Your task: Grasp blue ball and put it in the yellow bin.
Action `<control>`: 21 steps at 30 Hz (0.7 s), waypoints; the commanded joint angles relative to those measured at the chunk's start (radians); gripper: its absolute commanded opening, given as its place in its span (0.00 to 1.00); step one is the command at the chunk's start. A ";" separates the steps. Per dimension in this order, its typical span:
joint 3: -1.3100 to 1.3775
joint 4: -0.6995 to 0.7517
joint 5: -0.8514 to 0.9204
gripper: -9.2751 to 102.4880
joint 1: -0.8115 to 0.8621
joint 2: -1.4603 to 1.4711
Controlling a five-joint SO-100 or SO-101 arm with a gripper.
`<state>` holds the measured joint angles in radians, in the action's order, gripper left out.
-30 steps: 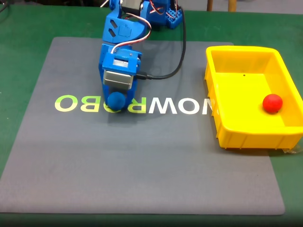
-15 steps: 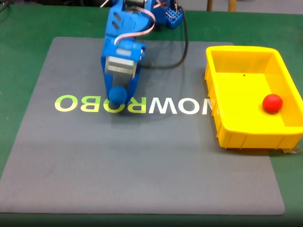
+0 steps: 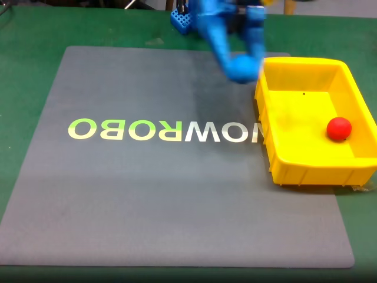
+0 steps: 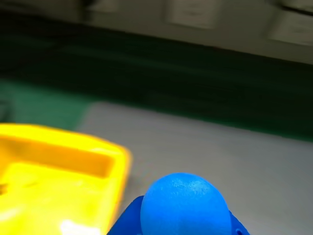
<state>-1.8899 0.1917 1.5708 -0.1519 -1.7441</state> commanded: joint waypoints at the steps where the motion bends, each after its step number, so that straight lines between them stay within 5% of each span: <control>1: 0.060 -0.025 -0.021 0.08 -0.117 -0.040; 15: 0.063 -0.023 -0.031 0.09 -0.256 0.087; 21: 0.064 -0.031 -0.031 0.38 -0.255 0.109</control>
<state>-1.8883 0.1902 1.5340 -0.3927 -1.6260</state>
